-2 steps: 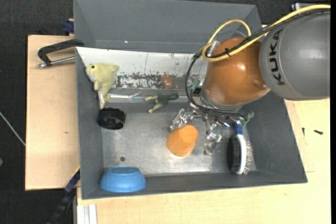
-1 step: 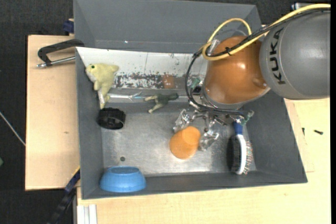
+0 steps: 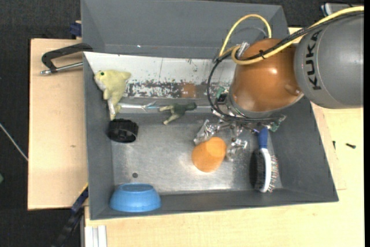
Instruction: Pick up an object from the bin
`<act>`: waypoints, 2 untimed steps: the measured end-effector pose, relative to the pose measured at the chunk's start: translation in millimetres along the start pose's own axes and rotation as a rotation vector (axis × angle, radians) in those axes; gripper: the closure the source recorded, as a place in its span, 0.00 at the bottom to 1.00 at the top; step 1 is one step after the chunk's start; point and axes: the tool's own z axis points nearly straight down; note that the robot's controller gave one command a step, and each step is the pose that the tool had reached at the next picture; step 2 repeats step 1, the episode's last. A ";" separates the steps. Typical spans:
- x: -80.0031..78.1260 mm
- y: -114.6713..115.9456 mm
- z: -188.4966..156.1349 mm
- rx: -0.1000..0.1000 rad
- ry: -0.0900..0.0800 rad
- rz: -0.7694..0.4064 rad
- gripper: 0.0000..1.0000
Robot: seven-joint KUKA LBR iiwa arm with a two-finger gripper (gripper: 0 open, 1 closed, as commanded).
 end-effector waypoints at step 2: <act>-25.0 10.0 -112.4 0.002 0.006 -0.019 1.00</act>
Offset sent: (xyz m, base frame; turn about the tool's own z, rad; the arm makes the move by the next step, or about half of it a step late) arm -0.0007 0.0231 0.1068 -0.0194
